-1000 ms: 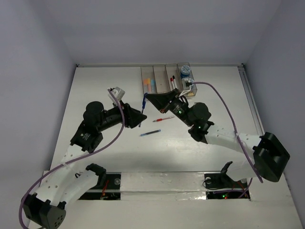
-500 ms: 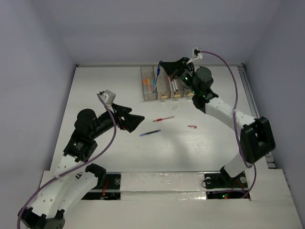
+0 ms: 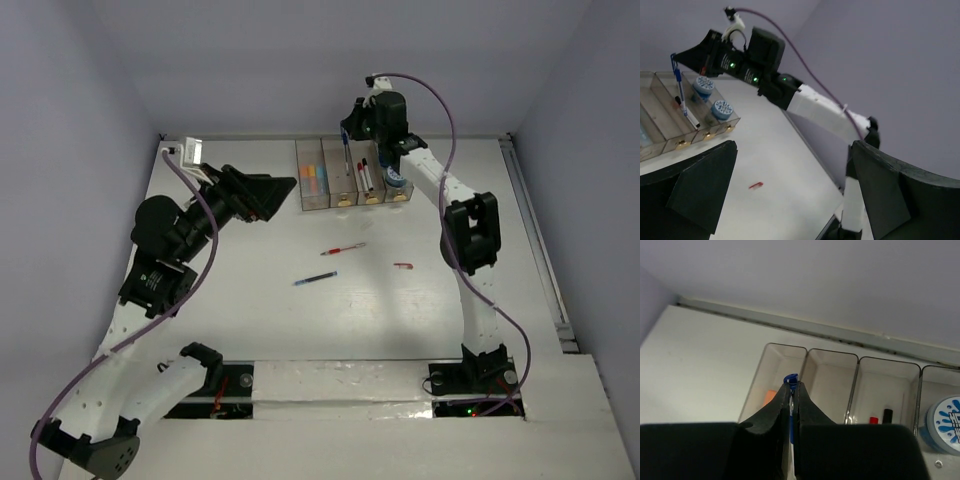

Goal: Sort the stationery into containers
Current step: Place the pen in the storage box.

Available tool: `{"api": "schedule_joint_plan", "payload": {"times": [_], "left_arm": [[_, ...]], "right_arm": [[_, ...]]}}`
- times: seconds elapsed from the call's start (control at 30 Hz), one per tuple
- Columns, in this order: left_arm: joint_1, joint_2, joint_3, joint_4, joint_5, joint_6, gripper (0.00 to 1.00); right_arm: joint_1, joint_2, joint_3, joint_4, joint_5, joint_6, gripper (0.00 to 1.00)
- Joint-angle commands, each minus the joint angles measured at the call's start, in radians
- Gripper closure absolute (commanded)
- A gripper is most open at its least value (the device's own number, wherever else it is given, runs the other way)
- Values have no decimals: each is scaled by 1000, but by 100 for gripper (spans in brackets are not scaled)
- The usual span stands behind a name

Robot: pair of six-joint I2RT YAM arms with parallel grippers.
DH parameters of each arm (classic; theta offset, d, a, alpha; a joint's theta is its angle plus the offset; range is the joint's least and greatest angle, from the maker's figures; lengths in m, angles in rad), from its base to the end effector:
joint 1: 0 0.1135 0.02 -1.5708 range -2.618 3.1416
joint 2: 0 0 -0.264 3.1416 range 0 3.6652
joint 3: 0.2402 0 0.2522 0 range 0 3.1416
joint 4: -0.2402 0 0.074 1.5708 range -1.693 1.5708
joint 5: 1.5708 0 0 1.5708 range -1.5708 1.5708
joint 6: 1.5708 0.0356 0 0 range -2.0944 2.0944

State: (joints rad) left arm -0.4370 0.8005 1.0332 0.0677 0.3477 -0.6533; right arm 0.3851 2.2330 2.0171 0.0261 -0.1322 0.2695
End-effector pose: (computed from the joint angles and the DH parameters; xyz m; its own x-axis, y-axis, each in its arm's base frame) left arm 0.1429 -0.0801 0.4496 -0.2082 -0.5335 -0.8198 0.7131 0.4909 -0.5005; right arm 0.5003 0.2079 0.3072 -0.2996 0.1633 -0.9400 -0.4280 0.8575 0.2854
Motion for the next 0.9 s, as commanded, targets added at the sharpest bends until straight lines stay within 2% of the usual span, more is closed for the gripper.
{"api": "schedule_joint_plan", "payload": {"times": [0.0, 0.13, 0.23, 0.27, 0.33, 0.4, 0.43, 0.53, 0.63, 0.67, 0.7, 0.77, 0.87], "left_arm": [[-2, 12, 94, 57, -88, -123, 1], [-2, 31, 186, -43, -160, -118, 1], [-2, 34, 212, -49, -148, -97, 1], [-2, 32, 211, -46, -144, -95, 1], [-2, 34, 209, -48, -122, -97, 1], [-2, 40, 220, -65, -119, -95, 1], [7, 39, 234, -93, -116, -94, 1], [7, 10, 211, -82, -119, -88, 1], [7, 6, 165, 15, -44, -138, 1], [7, 20, 169, 21, -11, -153, 1], [7, 60, 177, 21, 28, -176, 1], [7, 97, 206, -32, 106, -180, 1], [18, 53, 151, 6, 103, -174, 1]], "right_arm": [[0, 75, 138, -133, -7, -79, 100], [0, 160, 204, -170, -21, -67, 100], [0, 185, 233, -184, -55, -50, 81], [0, 183, 233, -183, -55, -40, 61], [0, 172, 235, -181, -55, -33, 39], [0, 160, 239, -193, -55, -33, 25], [0, 140, 236, -192, -58, -36, 22], [0, 78, 204, -196, -90, -50, 20], [0, -22, 51, -161, -164, -88, 24], [12, -108, -5, -138, -199, -101, 26], [29, -152, -115, -135, -217, -130, 31], [66, -288, -231, -130, -266, -165, 39], [116, -415, -449, -150, -270, -245, 44]]}}
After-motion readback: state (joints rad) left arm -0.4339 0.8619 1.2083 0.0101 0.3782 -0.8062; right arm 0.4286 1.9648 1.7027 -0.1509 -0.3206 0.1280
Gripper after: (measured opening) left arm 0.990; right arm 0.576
